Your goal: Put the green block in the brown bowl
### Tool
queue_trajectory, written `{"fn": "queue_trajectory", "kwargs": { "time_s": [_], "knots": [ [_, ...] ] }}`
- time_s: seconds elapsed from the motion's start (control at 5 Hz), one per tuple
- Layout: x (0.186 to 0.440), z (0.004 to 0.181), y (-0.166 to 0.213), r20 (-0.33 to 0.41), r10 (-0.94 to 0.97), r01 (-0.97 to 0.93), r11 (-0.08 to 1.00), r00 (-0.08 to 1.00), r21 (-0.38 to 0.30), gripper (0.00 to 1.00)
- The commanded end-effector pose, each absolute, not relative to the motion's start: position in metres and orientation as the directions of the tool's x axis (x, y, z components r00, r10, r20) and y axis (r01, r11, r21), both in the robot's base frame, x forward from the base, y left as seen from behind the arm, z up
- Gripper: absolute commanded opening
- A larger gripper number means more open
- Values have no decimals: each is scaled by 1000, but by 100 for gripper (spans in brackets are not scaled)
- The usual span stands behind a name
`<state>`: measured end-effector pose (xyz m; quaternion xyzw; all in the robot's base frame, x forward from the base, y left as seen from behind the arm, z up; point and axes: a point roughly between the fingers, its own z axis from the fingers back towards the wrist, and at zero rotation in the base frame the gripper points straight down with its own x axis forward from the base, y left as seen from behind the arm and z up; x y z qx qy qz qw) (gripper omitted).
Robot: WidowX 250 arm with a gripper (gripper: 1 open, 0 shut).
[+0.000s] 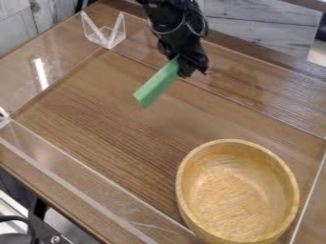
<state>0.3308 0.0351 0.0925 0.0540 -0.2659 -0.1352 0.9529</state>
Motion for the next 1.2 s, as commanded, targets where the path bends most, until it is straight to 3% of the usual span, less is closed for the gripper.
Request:
{"fn": "queue_trajectory", "kwargs": {
  "time_s": [0.0, 0.4, 0.8, 1.0],
  "knots": [
    [305, 124, -4, 556, -319, 255, 948, 768, 190, 0],
    [229, 147, -104, 565, -410, 378, 908, 716, 180, 0],
    [208, 104, -101, 531, -382, 340, 923, 756, 180, 0],
    [239, 103, -109, 560, -354, 305, 934, 749, 183, 100]
  ]
}}
